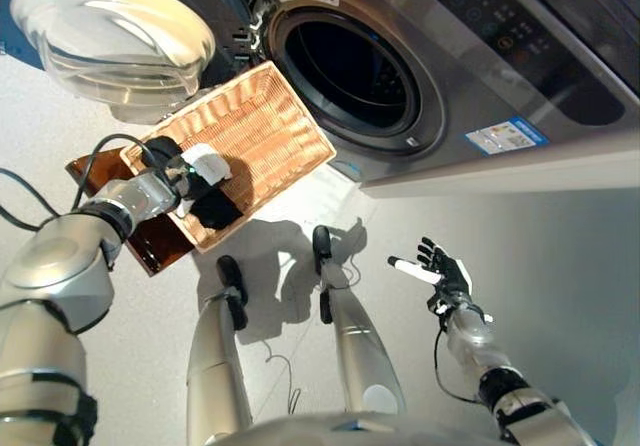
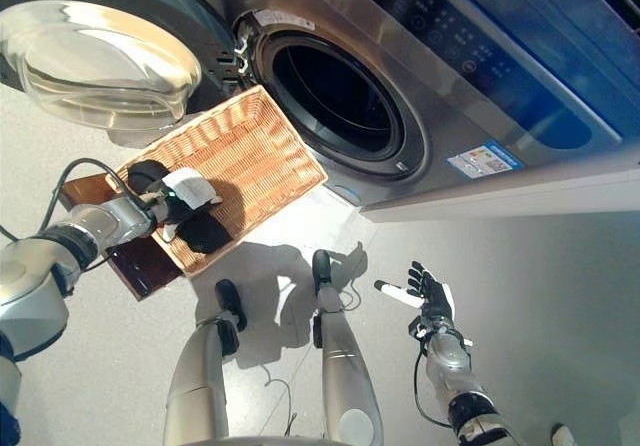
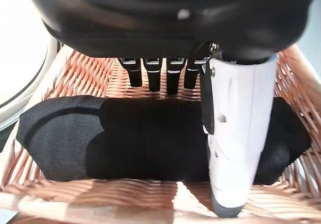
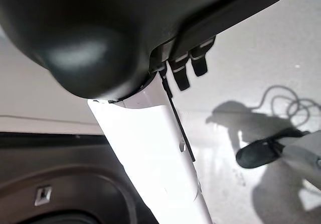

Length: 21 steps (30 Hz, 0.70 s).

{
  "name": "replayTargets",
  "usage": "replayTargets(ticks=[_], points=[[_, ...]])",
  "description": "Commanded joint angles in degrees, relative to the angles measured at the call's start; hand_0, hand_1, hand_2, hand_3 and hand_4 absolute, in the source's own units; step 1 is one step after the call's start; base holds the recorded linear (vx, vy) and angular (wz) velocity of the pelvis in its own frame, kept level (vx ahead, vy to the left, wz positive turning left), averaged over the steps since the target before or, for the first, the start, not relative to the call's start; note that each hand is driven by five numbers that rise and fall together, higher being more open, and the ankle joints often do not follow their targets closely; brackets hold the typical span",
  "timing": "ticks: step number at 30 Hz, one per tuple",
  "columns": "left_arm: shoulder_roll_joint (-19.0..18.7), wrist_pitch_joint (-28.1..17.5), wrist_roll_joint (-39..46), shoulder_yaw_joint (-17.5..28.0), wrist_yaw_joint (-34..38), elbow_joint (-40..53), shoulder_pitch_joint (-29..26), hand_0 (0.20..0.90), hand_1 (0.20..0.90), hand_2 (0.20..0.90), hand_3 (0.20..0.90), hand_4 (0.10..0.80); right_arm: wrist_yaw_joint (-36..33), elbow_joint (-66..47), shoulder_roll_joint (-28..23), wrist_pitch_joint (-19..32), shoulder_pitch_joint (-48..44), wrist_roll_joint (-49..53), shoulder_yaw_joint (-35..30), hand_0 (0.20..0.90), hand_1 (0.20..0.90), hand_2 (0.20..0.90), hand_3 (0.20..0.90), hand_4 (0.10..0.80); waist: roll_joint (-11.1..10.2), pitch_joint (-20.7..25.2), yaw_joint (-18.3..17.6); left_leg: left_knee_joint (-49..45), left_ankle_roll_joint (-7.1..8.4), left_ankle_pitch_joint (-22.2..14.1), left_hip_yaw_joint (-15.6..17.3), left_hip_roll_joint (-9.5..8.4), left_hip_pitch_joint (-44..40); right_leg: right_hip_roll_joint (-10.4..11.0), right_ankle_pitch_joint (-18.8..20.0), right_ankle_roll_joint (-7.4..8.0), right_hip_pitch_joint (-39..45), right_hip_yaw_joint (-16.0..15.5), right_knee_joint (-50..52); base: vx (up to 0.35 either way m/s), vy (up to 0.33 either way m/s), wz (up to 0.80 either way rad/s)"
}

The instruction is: Pick up the clothes and place them into the washing machine

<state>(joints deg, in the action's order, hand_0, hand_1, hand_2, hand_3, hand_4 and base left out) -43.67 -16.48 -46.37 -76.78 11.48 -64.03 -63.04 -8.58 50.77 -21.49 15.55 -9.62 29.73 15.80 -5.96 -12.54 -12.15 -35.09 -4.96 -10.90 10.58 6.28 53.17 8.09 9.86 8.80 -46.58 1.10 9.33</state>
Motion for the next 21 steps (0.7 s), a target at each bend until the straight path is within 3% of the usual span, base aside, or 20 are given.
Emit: replayTargets(ticks=[1,2,15,21], points=[[-2.5,0.8,0.9,3.0,0.6,2.8,-3.8,0.288,0.288,0.288,0.288,0.363,-0.8,-4.1,-7.3,3.2,1.4,1.2,-1.5,0.900,0.900,0.900,0.900,0.800,0.8,-1.9,-0.5,0.0,6.90,-3.3,-2.3,1.55,-1.9,-0.1,-4.3,1.08,6.1,-0.1,-1.4,0.008,0.041,-0.02],[-2.4,0.7,0.8,2.9,0.7,2.8,-3.9,0.200,0.200,0.200,0.200,0.300,-0.7,-4.1,-7.3,3.2,1.4,1.2,-1.5,0.900,0.900,0.900,0.900,0.800,0.9,-1.9,-0.5,0.1,6.86,-3.3,-2.2,1.46,-1.9,-0.1,-4.2,1.09,6.1,-0.1,-1.5,0.009,0.040,-0.02],[-1.1,0.6,-0.6,2.6,1.9,2.3,-5.3,0.200,0.200,0.200,0.200,0.300,-1.2,-4.5,-7.2,3.3,1.8,-0.5,-1.7,0.900,0.900,0.900,0.900,0.800,1.9,-1.5,-1.0,2.7,6.62,-2.7,-0.6,0.77,-3.5,1.0,-2.1,1.77,6.8,1.2,-4.0,0.007,0.023,-0.05],[0.1,1.4,1.7,6.3,3.3,2.3,-4.1,0.200,0.200,0.200,0.200,0.300,-1.9,-2.9,-6.7,3.2,2.1,-1.1,-2.7,0.900,0.900,0.900,0.900,0.800,2.2,-1.9,-0.5,5.6,6.66,-1.0,-0.1,0.16,-5.6,1.6,-0.8,1.97,7.9,1.4,-5.0,0.001,-0.012,-0.06]])
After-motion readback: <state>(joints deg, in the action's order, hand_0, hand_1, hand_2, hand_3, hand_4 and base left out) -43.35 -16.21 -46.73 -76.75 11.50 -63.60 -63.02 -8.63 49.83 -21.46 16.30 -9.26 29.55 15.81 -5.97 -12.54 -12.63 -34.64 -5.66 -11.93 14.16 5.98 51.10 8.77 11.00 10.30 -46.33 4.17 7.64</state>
